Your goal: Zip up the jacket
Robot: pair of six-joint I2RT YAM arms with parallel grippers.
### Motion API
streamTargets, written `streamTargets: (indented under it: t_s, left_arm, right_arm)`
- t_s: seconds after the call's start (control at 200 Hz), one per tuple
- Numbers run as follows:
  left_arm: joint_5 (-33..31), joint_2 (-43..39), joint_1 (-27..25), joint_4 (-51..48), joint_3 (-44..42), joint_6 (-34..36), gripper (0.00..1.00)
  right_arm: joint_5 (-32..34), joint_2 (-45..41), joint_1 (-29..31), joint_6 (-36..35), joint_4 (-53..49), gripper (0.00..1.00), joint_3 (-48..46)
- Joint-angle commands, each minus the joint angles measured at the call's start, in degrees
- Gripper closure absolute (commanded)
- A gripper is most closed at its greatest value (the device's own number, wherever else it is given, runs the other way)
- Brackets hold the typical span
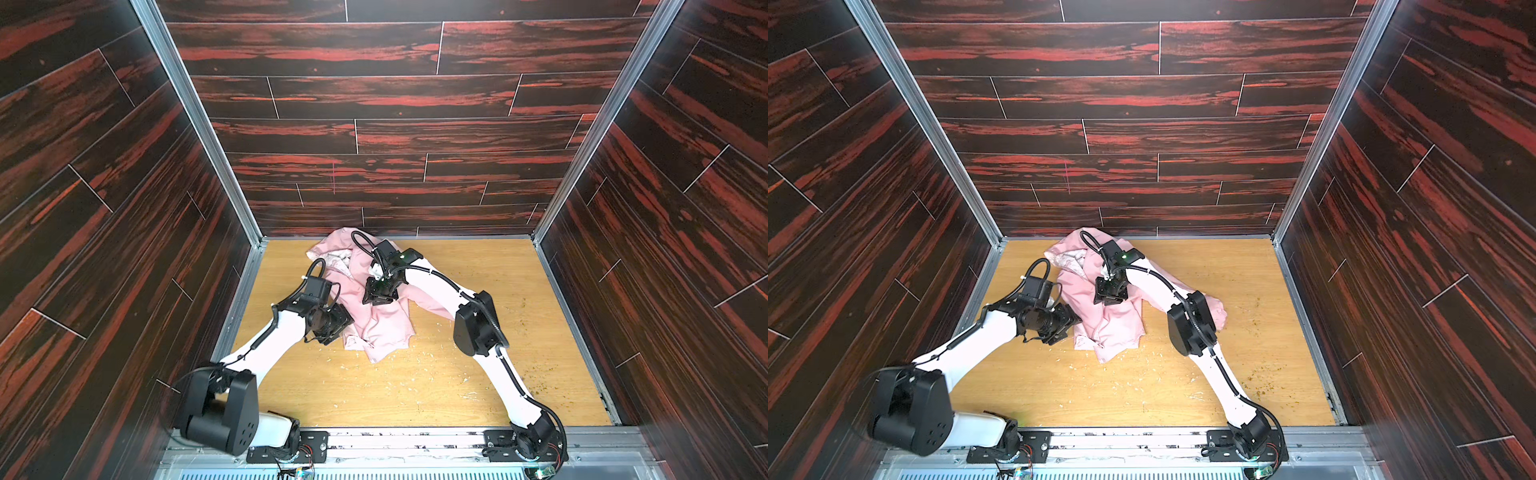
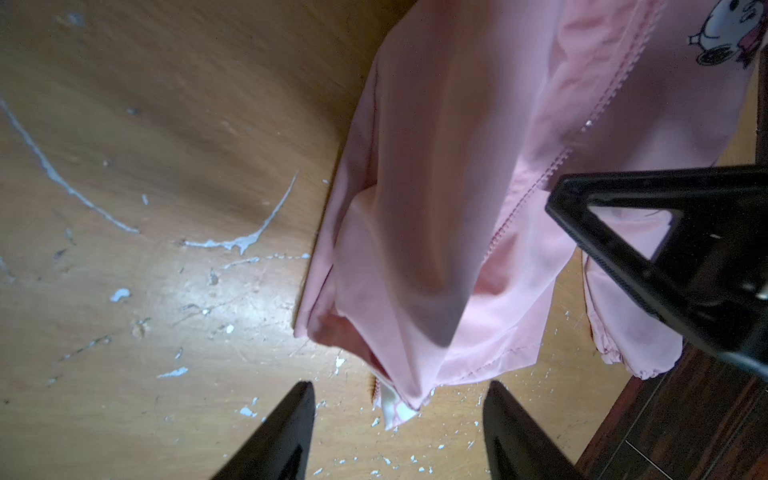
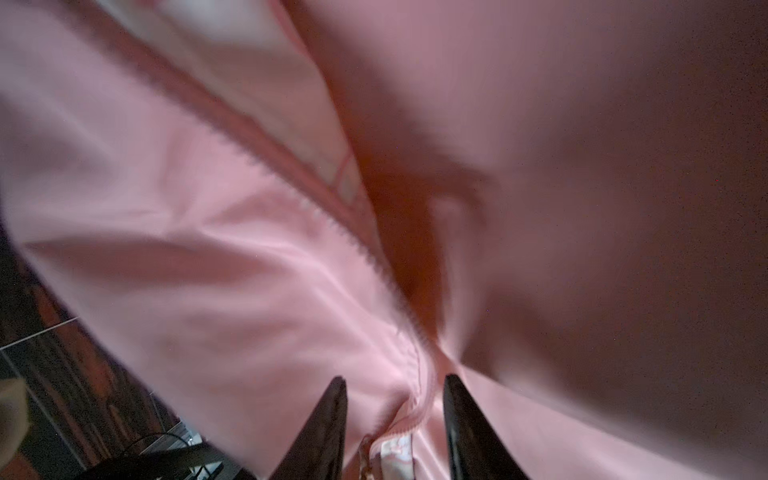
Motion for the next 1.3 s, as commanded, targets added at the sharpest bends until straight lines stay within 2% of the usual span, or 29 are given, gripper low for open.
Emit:
streamTargets:
  t_s: [0.0, 0.1, 0.17, 0.225, 0.306, 0.381, 0.516, 0.596, 0.706, 0.877, 1.032, 1.197, 1.292]
  left_arm:
    - [-1.9, 3.33, 0.24, -1.57, 3.15, 2.83, 0.33]
    - [-2.92, 6.36, 0.24, -1.58, 5.23, 4.56, 0.34]
    - [-3.26, 9.15, 0.37, -1.58, 6.83, 5.79, 0.38]
    - [-3.53, 11.5, 0.59, -1.58, 8.09, 6.69, 0.45]
    - [-3.67, 13.99, 1.19, -1.58, 9.9, 7.77, 0.6]
    - [-4.11, 15.03, 1.79, -3.83, 11.46, 9.08, 0.72]
    - [-5.63, 13.88, 3.45, -6.25, 14.07, 12.62, 0.84]
    - [-7.63, 10.26, 4.17, -5.51, 13.55, 15.2, 0.92]
    - [-10.36, 2.98, 4.2, -0.04, 10.05, 18.11, 0.92]
    - [-14.32, -5.16, 4.32, 3.7, 5.36, 18.48, 0.87]
    - [-15.7, -7.68, 4.37, 4.63, 1.85, 17.83, 0.86]
    - [-22.46, -9.96, 4.4, 3.8, -1.64, 16.75, 0.89]
    - [-23.26, -10.09, 4.36, 4.15, -2.32, 16.05, 0.89]
  right_arm:
    - [-0.69, 4.99, -0.28, 0.6, -2.52, 0.59, 2.54]
    - [-1.56, 6.31, -0.49, 0.99, -0.28, 0.59, 2.59]
    - [-4.68, 7.15, -0.58, 1.26, 0.84, 0.64, 3.0]
    - [-6.08, 7.44, -0.67, 1.09, 1.51, 0.72, 3.73]
    - [-7.82, 6.74, -0.71, 0.78, 2.48, 0.89, 5.01]
    - [-8.92, 4.94, -0.96, 0.99, 3.41, 1.0, 5.65]
    - [-11.44, -0.65, -2.47, 1.96, 5.59, 1.0, 5.04]
    - [-14.03, -4.61, -4.06, 2.29, 7.58, 1.0, 4.24]
    - [-17.4, -8.47, -5.75, 2.29, 10.32, 1.0, 4.39]
    - [-21.32, -11.27, -9.04, 3.47, 10.93, 1.0, 6.58]
    - [-24.45, -11.9, -11.2, 4.28, 11.16, 1.0, 7.72]
    - [-25.09, -12.81, -12.02, 1.9, 9.69, 1.0, 6.83]
    - [-26.47, -12.57, -12.01, 0.46, 8.48, 1.0, 5.05]
